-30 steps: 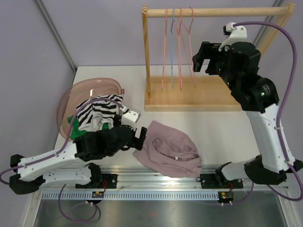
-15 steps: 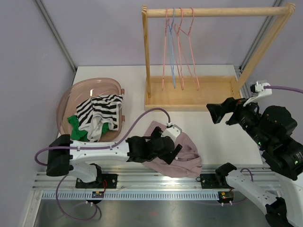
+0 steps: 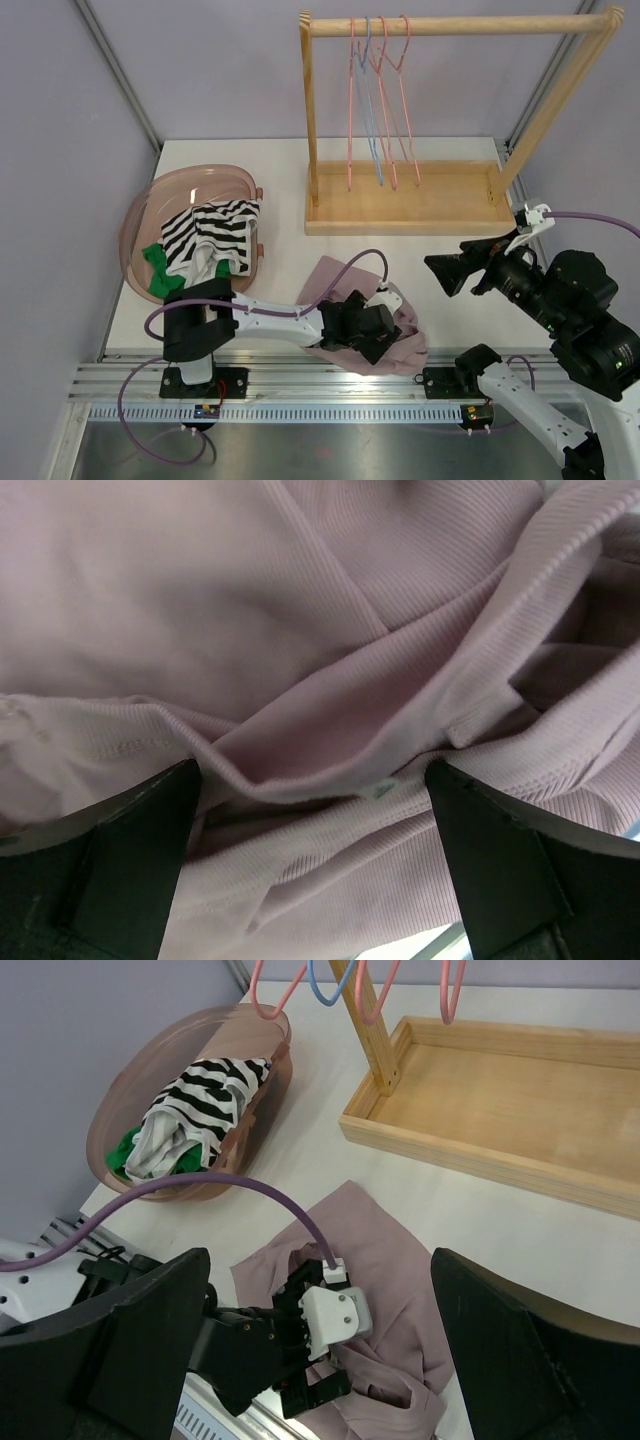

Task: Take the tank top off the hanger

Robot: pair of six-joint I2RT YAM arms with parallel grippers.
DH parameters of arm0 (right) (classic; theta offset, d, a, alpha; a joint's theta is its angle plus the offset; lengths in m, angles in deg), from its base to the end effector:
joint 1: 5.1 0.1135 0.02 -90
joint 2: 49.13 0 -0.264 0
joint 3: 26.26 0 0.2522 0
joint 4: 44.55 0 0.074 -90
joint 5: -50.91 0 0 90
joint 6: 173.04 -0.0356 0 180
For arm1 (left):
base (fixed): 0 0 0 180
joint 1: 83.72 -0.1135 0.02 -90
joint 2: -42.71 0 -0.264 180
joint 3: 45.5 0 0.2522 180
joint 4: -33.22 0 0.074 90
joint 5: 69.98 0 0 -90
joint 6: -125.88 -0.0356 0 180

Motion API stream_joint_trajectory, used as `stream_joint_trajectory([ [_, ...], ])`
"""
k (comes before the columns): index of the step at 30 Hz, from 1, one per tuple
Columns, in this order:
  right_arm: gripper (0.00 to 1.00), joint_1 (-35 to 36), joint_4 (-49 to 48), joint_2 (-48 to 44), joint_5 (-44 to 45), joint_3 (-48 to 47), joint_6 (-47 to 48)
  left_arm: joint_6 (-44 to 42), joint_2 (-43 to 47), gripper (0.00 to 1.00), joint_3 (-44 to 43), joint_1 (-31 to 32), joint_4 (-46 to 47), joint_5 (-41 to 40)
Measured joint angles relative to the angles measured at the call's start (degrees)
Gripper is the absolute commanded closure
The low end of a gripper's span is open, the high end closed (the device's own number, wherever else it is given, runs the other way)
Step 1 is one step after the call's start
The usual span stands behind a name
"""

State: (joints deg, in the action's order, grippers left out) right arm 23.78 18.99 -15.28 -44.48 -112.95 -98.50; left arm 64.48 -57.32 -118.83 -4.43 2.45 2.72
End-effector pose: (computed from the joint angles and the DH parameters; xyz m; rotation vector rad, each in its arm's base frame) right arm 0.0515 0.0322 0.4412 -0.2801 1.7798 0.6415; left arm 0.0753 -0.3413 0.1691 0.9874 2.3484 -0.3724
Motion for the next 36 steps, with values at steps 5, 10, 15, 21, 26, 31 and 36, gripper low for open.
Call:
stream_joint_trajectory([
  [5,0.0,0.0,-0.11,-1.11,-1.92,0.04,-0.42,0.81,-2.62,0.6,0.02,0.0,2.89,0.9],
  [10,0.01,0.0,-0.13,-2.23,-3.48,0.55,-0.76,3.04,-3.41,1.0,0.11,0.07,6.64,2.23],
  [15,0.01,0.0,-0.15,-3.19,-3.76,0.55,-0.81,4.7,-2.38,1.0,0.57,0.2,5.31,0.5],
  [21,0.0,0.0,-0.13,-4.02,-3.74,0.52,-0.81,7.02,4.55,1.0,0.76,0.13,-6.73,-7.26],
  [26,0.0,0.0,-0.13,-4.39,-3.67,0.52,-0.81,8.22,16.11,1.0,0.04,-1.68,-15.78,-13.86],
  [31,0.0,0.0,-0.09,-4.48,-3.61,-0.02,-0.72,9.27,25.24,1.0,-3.78,-4.7,-25.09,-19.17],
  [36,0.0,0.0,0.0,-4.22,-3.28,-2.84,-0.15,9.53,32.24,1.0,-9.4,-8.96,-34.6,-23.39],
])
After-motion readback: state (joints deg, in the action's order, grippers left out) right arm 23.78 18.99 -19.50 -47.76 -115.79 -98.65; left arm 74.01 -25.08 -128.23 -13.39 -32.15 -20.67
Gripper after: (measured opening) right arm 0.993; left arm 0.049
